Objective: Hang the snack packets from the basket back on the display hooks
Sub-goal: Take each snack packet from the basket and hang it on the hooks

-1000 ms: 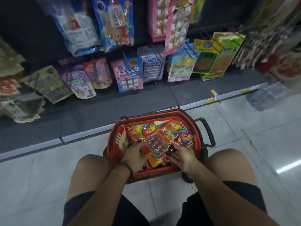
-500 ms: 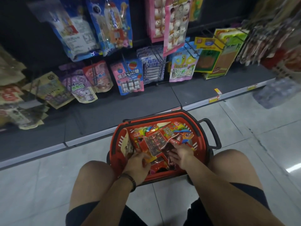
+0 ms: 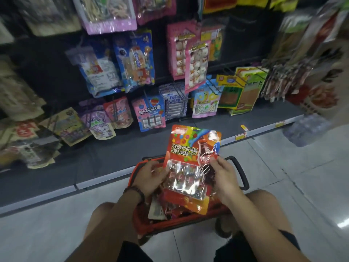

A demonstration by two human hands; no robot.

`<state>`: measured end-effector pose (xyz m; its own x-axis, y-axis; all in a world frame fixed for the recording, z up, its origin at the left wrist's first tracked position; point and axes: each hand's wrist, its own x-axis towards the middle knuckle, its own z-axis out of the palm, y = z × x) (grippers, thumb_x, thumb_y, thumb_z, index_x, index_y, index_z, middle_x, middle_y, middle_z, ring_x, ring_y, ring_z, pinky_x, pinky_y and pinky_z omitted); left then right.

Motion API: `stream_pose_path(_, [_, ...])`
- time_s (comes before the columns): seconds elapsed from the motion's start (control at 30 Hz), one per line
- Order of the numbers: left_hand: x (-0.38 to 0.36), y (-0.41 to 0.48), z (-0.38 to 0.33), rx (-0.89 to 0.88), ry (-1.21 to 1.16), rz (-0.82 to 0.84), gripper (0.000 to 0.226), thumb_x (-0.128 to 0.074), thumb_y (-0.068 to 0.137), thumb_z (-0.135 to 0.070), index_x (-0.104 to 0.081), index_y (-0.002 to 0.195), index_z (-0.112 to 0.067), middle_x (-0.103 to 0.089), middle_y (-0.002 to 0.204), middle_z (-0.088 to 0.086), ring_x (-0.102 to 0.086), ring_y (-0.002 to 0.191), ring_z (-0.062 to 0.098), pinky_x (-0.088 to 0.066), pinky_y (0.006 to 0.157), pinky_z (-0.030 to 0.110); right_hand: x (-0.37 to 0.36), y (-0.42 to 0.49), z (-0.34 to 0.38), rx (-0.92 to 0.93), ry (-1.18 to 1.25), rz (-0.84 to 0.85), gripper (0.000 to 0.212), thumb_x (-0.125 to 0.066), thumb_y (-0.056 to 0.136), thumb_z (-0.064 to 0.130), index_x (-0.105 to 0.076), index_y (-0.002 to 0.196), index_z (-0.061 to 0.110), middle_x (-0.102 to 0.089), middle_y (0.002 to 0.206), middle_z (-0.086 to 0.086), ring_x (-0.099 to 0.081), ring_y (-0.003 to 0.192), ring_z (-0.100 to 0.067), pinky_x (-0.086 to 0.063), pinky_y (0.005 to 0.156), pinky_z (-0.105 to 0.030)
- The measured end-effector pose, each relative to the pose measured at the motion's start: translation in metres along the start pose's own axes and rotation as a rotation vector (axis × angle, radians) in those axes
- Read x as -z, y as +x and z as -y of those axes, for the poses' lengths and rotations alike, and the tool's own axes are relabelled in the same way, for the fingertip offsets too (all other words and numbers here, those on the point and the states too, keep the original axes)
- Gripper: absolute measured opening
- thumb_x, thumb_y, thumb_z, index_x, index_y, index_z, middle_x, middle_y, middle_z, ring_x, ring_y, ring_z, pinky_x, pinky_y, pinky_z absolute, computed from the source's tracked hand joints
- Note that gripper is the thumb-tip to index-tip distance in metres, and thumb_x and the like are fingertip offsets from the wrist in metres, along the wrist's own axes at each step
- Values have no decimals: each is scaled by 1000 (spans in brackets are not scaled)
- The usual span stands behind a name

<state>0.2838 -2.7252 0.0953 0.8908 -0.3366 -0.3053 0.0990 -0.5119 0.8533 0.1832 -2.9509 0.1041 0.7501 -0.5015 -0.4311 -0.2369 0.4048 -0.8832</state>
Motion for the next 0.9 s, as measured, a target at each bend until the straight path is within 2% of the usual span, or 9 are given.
stream_pose_path(0.07, [4,-8,-31,19,-203,113,14,-66,102,-37,-72,112,-30,-78,106,-26,-68,94,-14,-51,81,13,-3,-8,24,44,-20,36,24,-58,111,25,-75,116,10,-83,109,-12,-81,100,-33,-62,92,-50])
stream_pose_path(0.17, [8,-17,-59,-37,-390,155,27,-73,98,-25,-74,125,-20,-78,124,-1,-73,117,19,-54,105,43,-9,-15,60,116,-31,54,25,-58,111,26,-77,108,10,-82,108,-16,-78,101,-36,-60,90,-50])
stream_pose_path(0.27, [14,-22,-80,-102,-467,116,32,-78,93,-11,-73,125,-14,-77,125,11,-70,121,39,-53,108,56,-12,-19,95,155,-56,88,28,-60,110,31,-79,107,11,-83,106,-15,-78,104,-39,-60,92,-54])
stream_pose_path(0.43, [35,-34,-138,-203,-515,25,37,-75,94,-7,-69,129,-18,-79,121,2,-73,118,21,-54,106,39,-17,-28,142,183,-178,228,20,-73,102,27,-82,113,13,-84,109,-7,-79,107,-32,-62,93,-48])
stream_pose_path(0.53, [52,-35,-178,-269,-509,-4,33,-74,96,-9,-69,127,-19,-80,120,1,-74,115,20,-54,107,44,-27,-34,171,267,-247,254,16,-78,98,25,-83,110,15,-84,109,-5,-78,108,-31,-59,102,-53])
stream_pose_path(0.63, [72,-38,-219,-310,-518,1,30,-71,100,-15,-68,129,-19,-79,123,2,-74,117,21,-54,108,48,-39,-44,212,356,-190,254,12,-76,100,17,-83,107,11,-84,106,-7,-79,104,-30,-61,90,-43])
stream_pose_path(0.7, [82,-43,-239,-296,-510,24,31,-70,100,-18,-67,131,-20,-79,123,1,-75,116,19,-56,106,47,-45,-47,234,375,-183,254,10,-74,101,15,-82,105,10,-84,102,-7,-80,100,-30,-61,86,-44])
stream_pose_path(0.8, [95,-53,-271,-294,-510,14,26,-73,97,-16,-72,123,-18,-80,117,4,-77,110,23,-58,103,54,-53,-47,267,420,-218,262,11,-79,98,21,-83,106,15,-85,103,-6,-80,103,-32,-59,102,-55])
stream_pose_path(0.9, [118,-59,-308,-351,-519,-62,20,-71,98,-12,-74,117,-17,-81,114,7,-79,103,22,-62,94,50,-76,-52,311,519,-281,257,21,-83,94,29,-83,111,16,-85,105,-4,-78,108,-32,-55,109,-59])
